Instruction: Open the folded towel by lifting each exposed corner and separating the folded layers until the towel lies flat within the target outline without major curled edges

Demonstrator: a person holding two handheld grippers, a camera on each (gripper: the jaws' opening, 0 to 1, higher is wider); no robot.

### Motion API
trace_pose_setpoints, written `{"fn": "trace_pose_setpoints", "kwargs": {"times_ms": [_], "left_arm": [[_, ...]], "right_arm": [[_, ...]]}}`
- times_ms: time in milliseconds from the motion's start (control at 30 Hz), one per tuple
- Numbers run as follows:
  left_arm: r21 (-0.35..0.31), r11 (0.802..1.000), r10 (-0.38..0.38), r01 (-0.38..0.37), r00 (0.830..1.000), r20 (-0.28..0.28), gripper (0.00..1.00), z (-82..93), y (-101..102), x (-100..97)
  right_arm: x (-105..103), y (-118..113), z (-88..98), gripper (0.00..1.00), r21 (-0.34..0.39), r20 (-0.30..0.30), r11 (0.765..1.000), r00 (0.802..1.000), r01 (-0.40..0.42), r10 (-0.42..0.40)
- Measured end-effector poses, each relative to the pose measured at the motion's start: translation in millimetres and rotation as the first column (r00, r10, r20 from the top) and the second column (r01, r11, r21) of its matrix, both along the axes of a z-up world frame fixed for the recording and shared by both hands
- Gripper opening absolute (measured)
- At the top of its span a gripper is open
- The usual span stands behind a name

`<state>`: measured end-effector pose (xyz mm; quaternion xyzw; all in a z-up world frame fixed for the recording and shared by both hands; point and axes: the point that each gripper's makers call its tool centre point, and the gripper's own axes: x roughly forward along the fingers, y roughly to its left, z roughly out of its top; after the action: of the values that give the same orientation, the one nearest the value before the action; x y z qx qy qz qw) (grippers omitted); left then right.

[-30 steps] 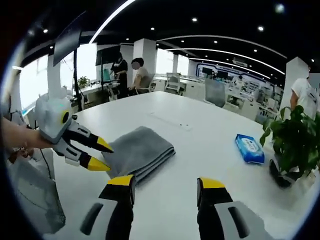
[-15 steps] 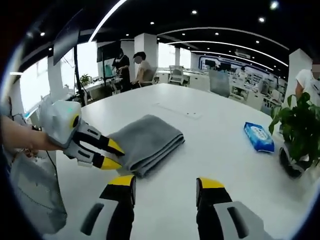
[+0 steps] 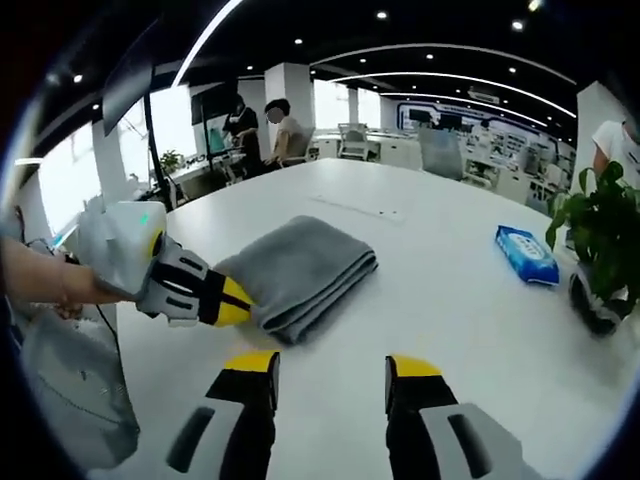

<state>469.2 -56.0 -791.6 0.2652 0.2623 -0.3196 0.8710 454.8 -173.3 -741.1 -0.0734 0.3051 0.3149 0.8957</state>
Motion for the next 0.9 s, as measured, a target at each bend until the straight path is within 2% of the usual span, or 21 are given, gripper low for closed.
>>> {"fn": "trace_pose_setpoints", "kwargs": {"times_ms": [200,467,667,900], "left_arm": [[0.0,1.0,-0.012,0.012,1.0,-0.013,0.02,-0.4,-6.6,-12.0],[-0.017,0.999,-0.038,0.038,0.998,-0.051,0.02,0.2,-18.8,-43.6],[0.049,0.991,-0.125,0.127,0.991,-0.045,0.01,-1.7,-29.6,-70.3],[0.034,0.99,-0.133,0.136,0.989,-0.069,0.01,-0.4,-36.7,-86.6]], "right_arm": [[-7.4,0.0,-4.7,0.37,0.021,-0.017,1.0,1.0,0.013,-0.012],[-24.3,-1.2,-12.9,0.34,0.049,-0.051,0.998,0.998,0.03,-0.028],[-35.5,-0.7,-17.0,0.32,0.062,-0.068,0.997,0.997,0.041,-0.036],[-43.6,0.3,-17.1,0.3,0.068,-0.075,0.997,0.996,0.045,-0.04]]}}
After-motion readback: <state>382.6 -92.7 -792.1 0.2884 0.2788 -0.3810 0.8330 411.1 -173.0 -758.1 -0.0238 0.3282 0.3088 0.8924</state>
